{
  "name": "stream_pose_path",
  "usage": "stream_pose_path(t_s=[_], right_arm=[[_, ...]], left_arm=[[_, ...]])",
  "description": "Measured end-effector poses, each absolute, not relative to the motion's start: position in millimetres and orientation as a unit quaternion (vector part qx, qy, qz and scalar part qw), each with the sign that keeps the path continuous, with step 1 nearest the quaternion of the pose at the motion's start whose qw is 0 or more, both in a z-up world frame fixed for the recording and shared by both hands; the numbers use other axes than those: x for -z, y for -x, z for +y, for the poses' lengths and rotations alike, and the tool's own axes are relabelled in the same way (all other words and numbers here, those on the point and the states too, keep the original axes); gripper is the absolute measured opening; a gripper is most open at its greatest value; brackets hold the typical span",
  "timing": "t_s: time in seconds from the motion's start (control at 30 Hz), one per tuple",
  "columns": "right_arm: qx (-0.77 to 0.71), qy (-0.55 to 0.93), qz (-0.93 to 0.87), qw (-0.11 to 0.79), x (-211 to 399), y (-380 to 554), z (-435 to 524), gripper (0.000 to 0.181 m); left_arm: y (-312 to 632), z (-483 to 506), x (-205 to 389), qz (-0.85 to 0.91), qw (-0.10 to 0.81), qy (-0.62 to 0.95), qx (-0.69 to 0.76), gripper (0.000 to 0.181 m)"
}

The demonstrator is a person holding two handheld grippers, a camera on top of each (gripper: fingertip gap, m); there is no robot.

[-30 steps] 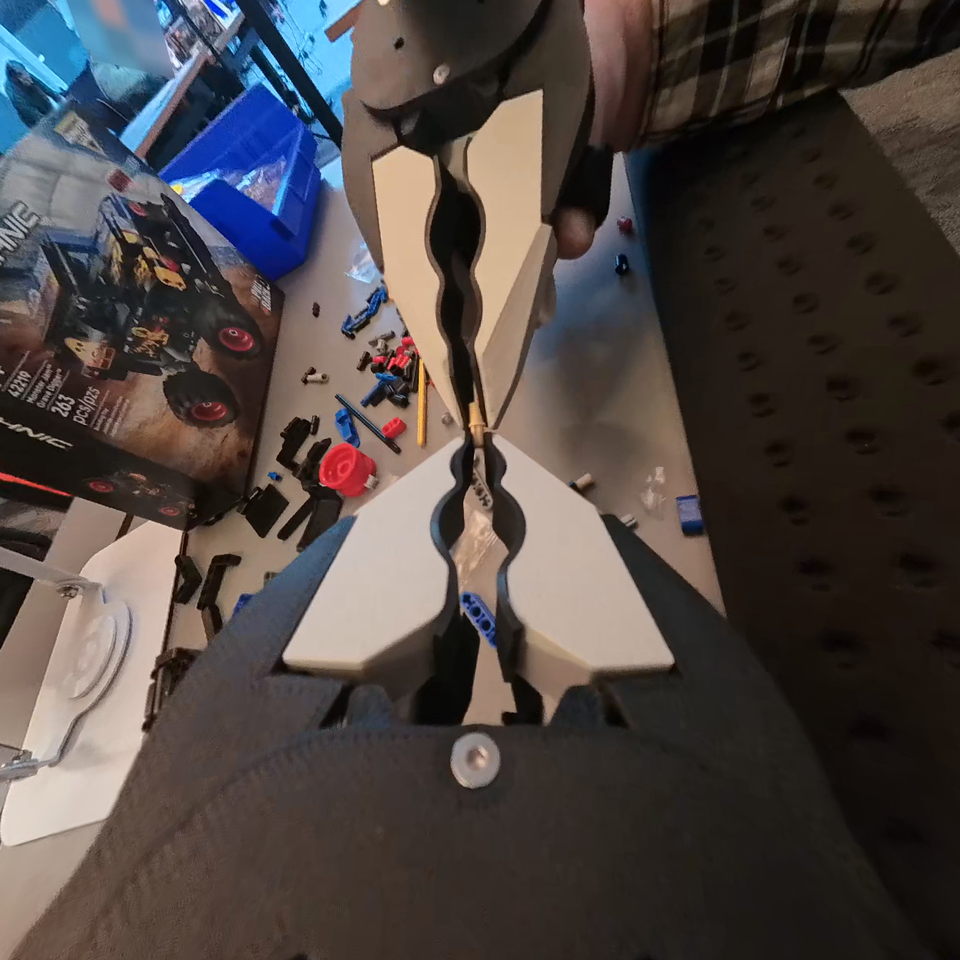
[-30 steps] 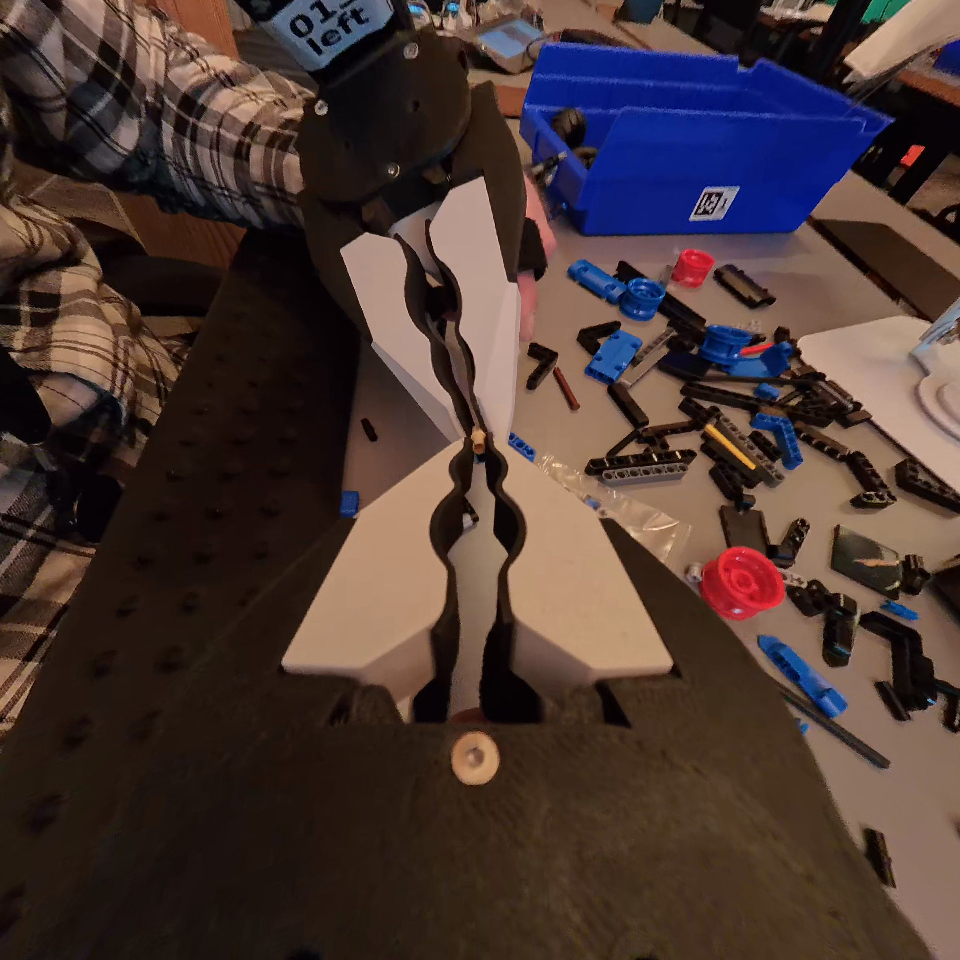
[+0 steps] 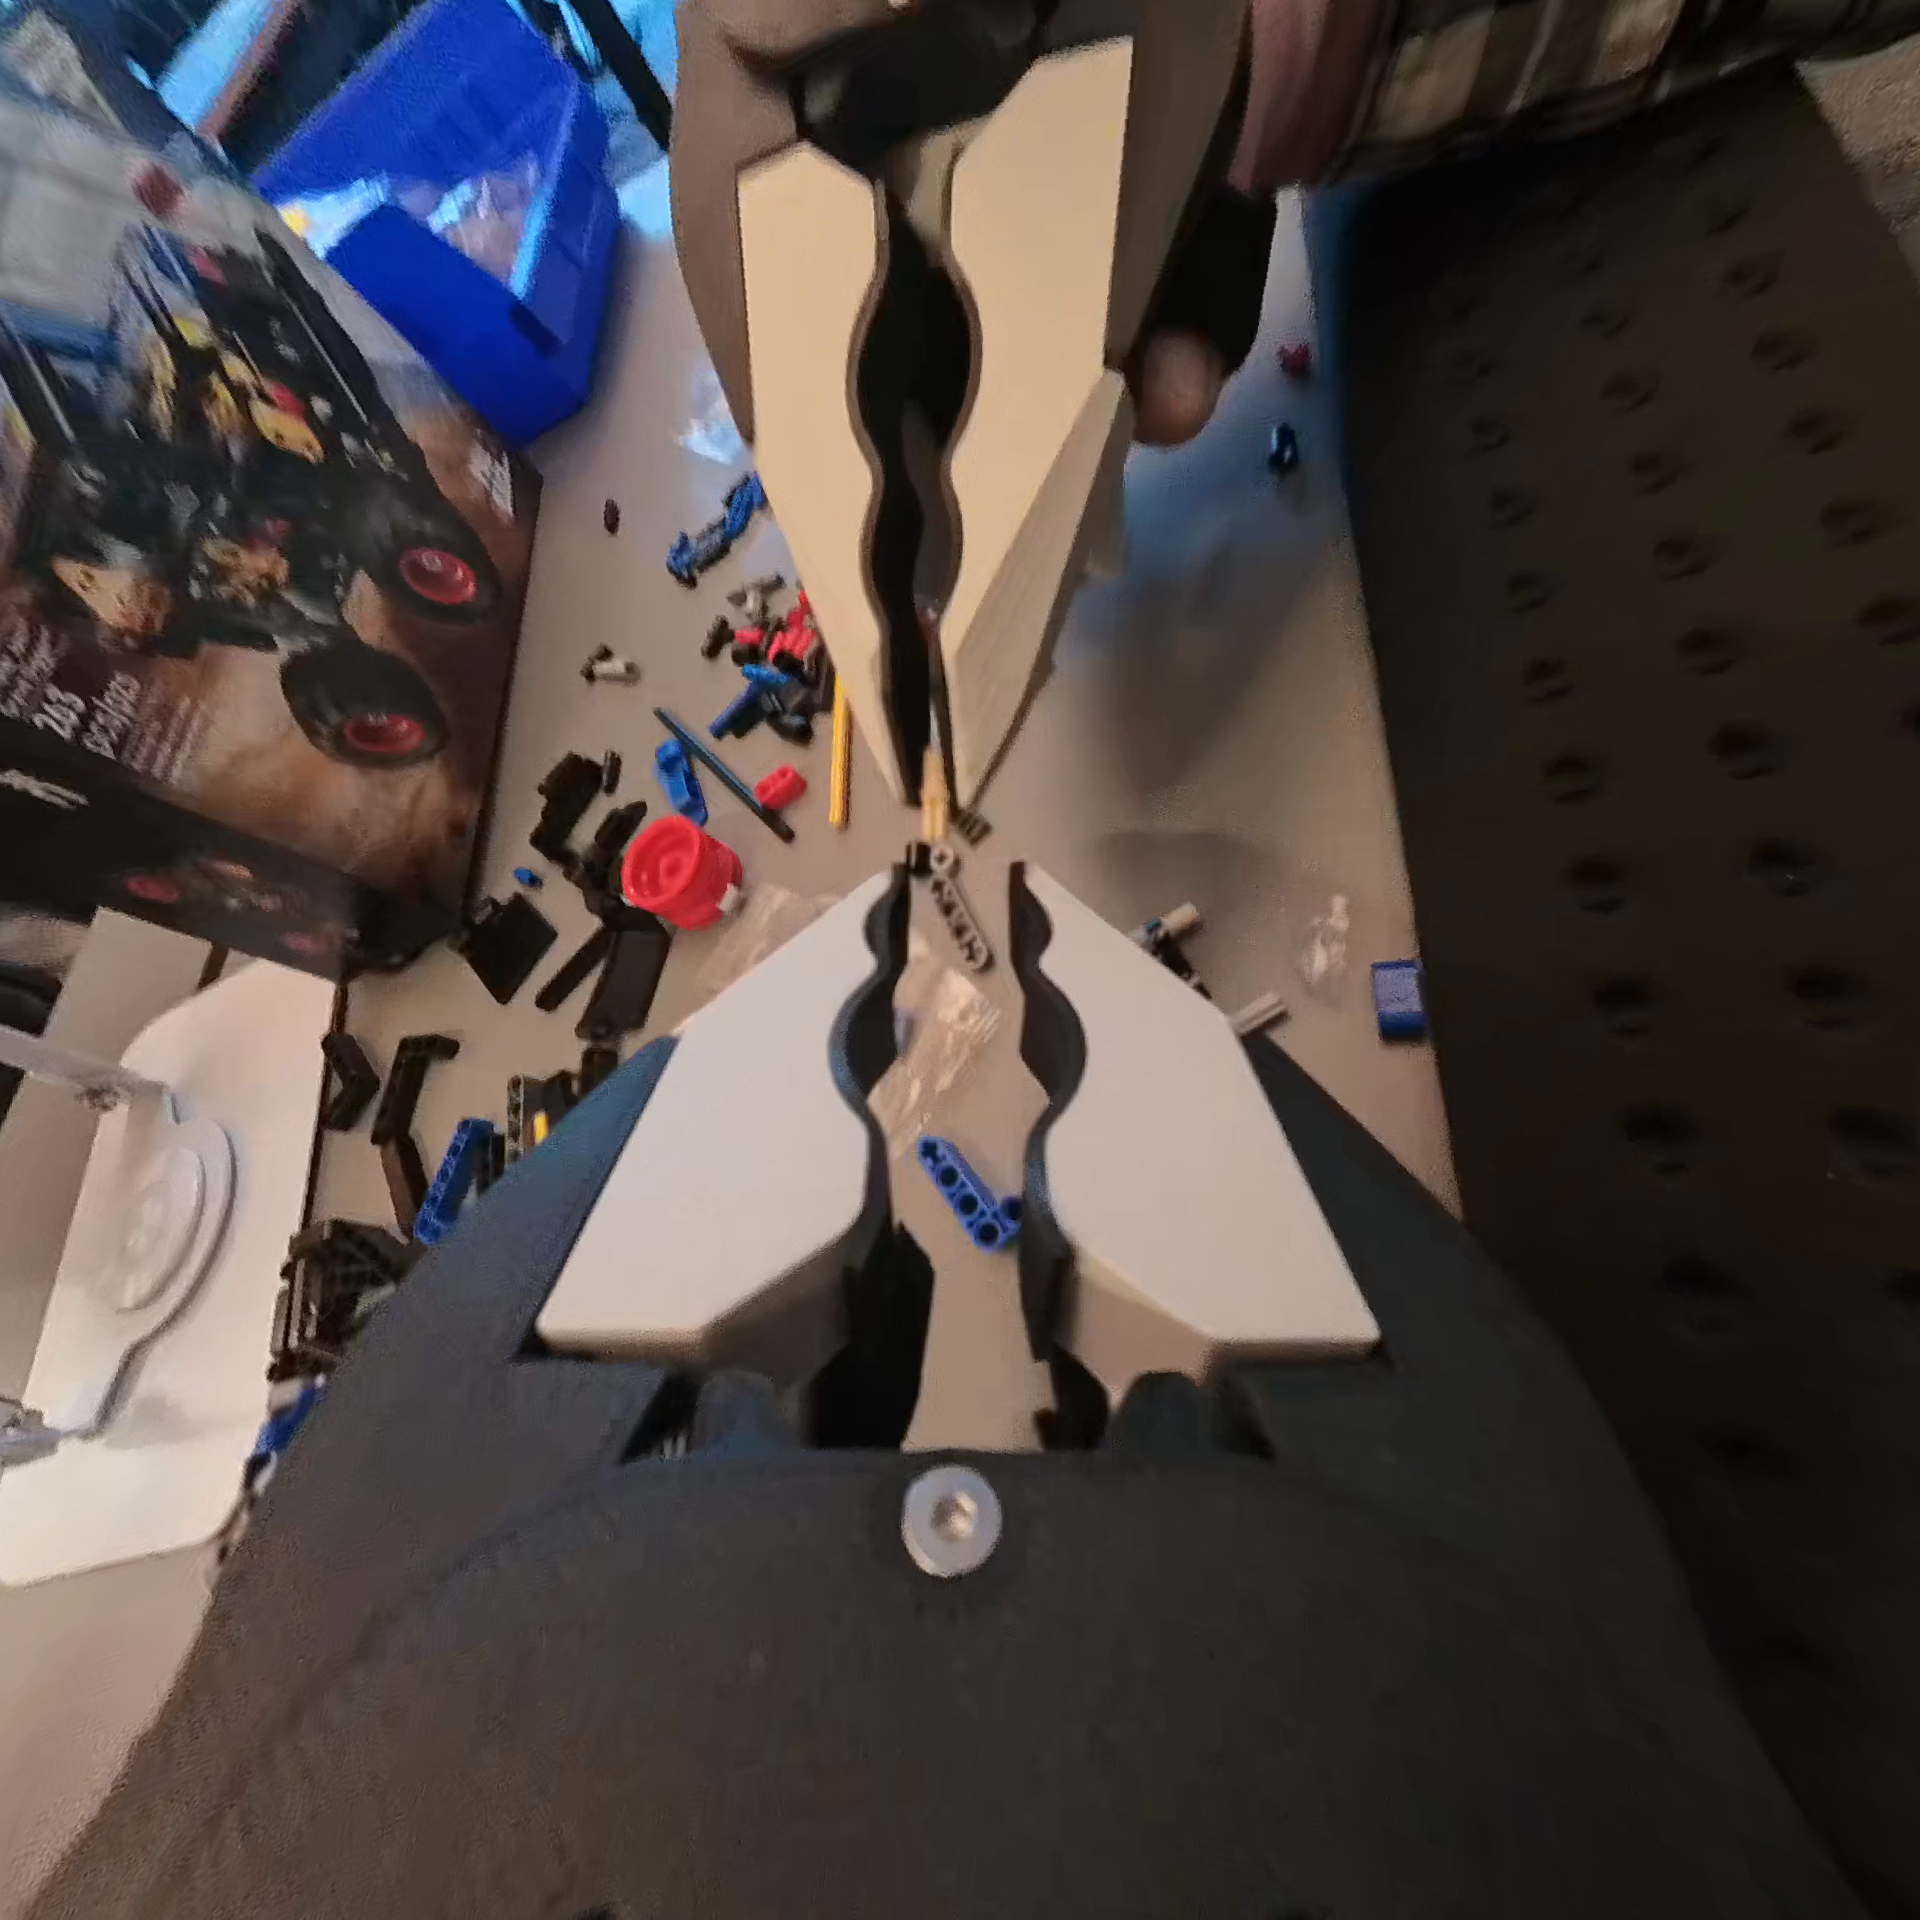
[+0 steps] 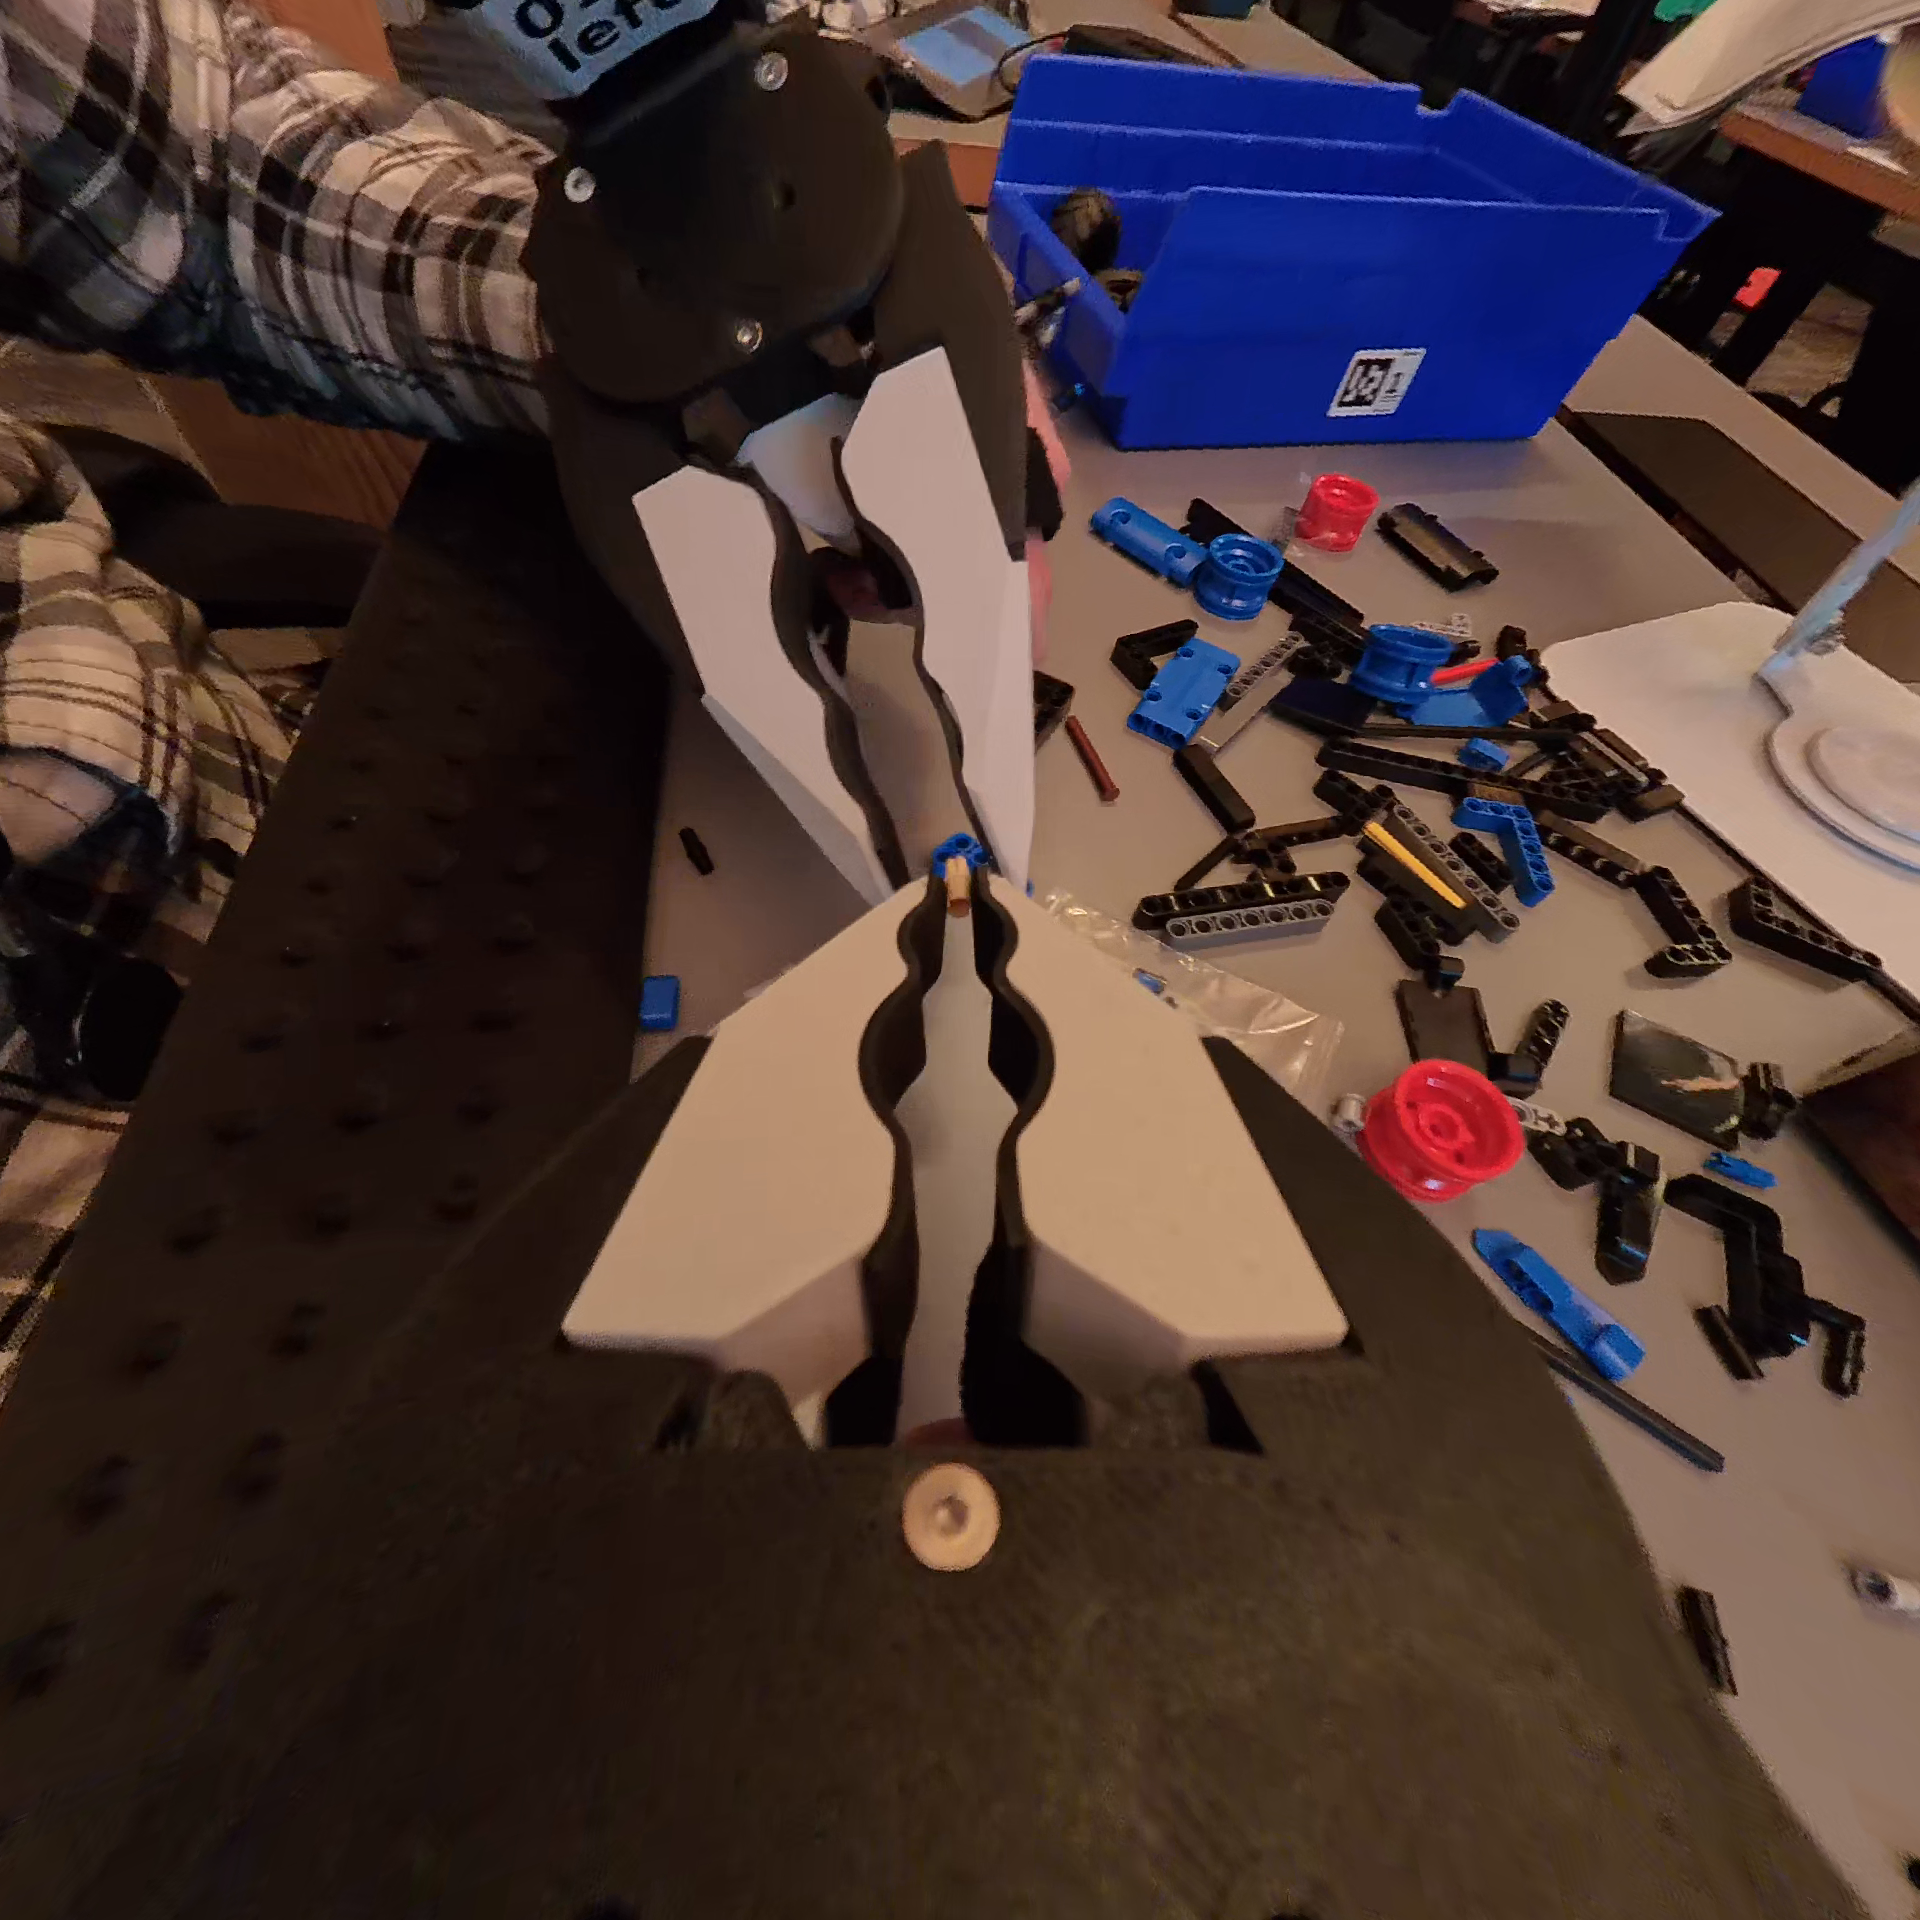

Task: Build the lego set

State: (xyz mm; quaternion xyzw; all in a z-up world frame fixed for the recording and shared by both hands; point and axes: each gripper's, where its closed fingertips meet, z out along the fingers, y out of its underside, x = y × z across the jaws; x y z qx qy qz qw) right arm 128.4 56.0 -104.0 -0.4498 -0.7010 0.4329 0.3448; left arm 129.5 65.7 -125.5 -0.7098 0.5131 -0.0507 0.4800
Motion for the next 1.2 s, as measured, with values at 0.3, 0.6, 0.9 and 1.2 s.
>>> stream_pose_path(t_s=[0.3,0.6,0.9,1.2], right_arm=[[-0.423,0.474,-0.692,0.344,108.3,-130.5,69.2,0.004],[-0.426,0.474,-0.698,0.326,113.0,-132.3,64.9,0.004],[-0.427,0.468,-0.708,0.312,117.4,-133.5,58.4,0.004],[-0.429,0.466,-0.711,0.305,118.3,-134.9,55.6,0.004]], left_arm=[[-131.9,35.1,171.0,0.537,0.312,0.781,0.074,0.03],[-99.2,33.0,175.2,0.689,0.218,0.691,0.0,0.023],[-95.7,36.6,175.5,0.609,0.231,0.759,-0.006,0.029],[-87.3,22.7,167.0,0.668,0.226,0.709,-0.014,0.03]])
